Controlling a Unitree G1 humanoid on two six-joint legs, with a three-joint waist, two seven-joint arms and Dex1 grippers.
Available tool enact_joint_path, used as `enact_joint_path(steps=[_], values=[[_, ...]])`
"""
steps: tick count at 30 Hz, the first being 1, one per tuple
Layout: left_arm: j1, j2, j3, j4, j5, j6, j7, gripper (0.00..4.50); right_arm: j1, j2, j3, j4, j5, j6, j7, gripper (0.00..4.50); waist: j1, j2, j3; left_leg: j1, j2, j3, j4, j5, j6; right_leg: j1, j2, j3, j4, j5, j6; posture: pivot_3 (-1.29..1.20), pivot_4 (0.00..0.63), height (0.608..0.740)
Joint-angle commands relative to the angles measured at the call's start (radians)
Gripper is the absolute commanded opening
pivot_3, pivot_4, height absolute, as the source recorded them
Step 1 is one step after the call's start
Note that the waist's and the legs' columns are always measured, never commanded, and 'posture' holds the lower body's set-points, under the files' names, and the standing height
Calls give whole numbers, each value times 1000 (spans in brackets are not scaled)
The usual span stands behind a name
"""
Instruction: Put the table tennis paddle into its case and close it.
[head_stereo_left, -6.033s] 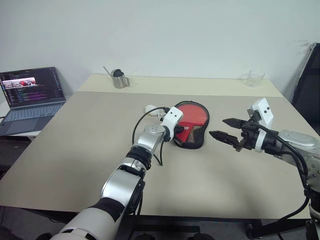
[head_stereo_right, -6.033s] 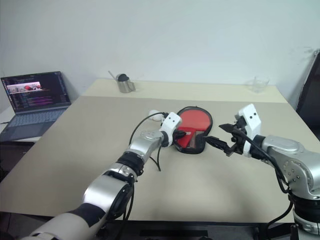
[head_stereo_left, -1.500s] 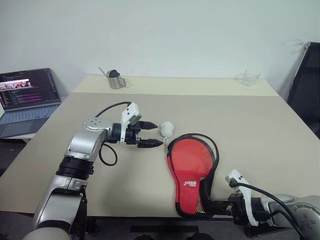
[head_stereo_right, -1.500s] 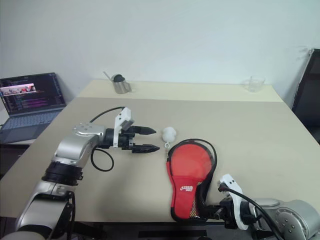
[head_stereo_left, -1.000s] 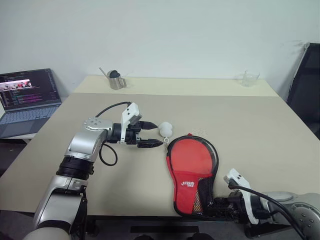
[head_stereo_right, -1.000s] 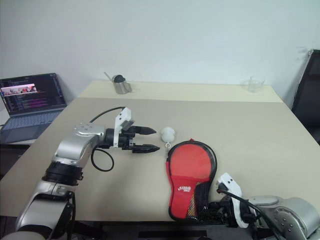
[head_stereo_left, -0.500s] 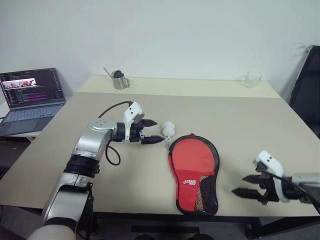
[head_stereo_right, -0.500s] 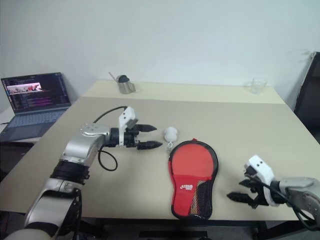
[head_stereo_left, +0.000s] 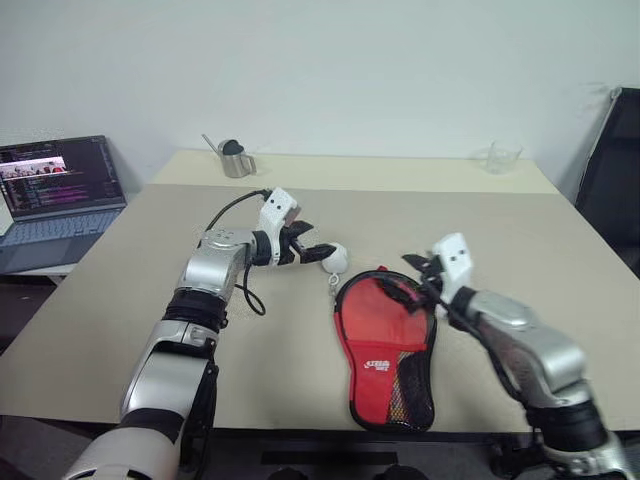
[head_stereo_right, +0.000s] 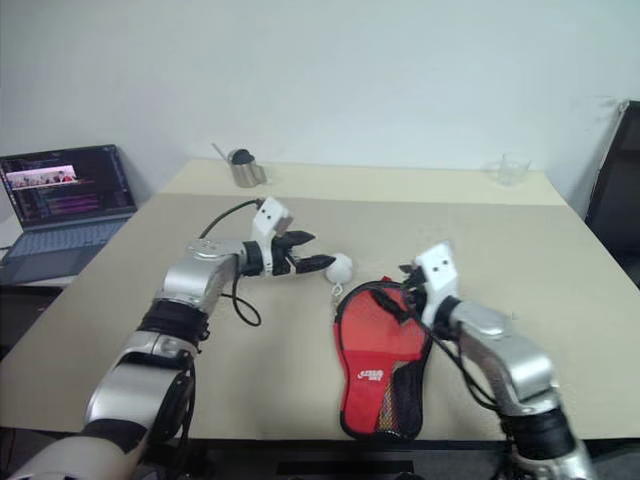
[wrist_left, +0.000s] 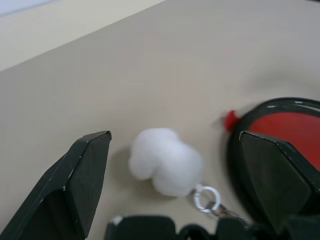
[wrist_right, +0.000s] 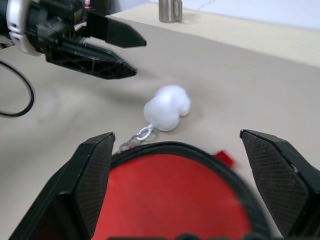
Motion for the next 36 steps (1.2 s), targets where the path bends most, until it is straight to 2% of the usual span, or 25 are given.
enact_joint_path(steps=[1,5,10,23,27,36], values=[[-41,-20,19,12,19,36,70,4500,23,38,84,69,-121,-131,-19,4344,1,0,0,0,0,0,0,0,0,0,0,0,0,0,0,0,150,740],[-33,-51,27,13,20,76,116,4500,62,102,130,181,-159,-155,-11,4344,1,0,0,0,0,-1,0,0,0,0,0,0,1,0,0,0,150,740],[-25,-93,10,-14,22,113,129,4500,51,138,125,292,-156,-28,8,4344,-1,-3,-2,3,0,0,1,0,0,2,0,0,4,0,0,0,150,740],[-27,-162,19,42,56,164,254,4500,46,161,125,301,-175,-4,63,4344,-4,-7,-7,7,1,0,1,1,0,3,0,0,5,1,-2,0,150,740],[-49,-197,17,113,68,169,286,4500,47,169,125,299,-184,2,69,4344,-4,-8,-8,7,1,0,1,1,0,3,0,0,5,1,-2,0,150,740],[-103,-287,-3,305,131,56,357,4500,47,179,125,294,-188,13,64,4344,-3,-9,-9,7,1,-1,1,0,0,3,0,0,5,1,-2,0,150,740]])
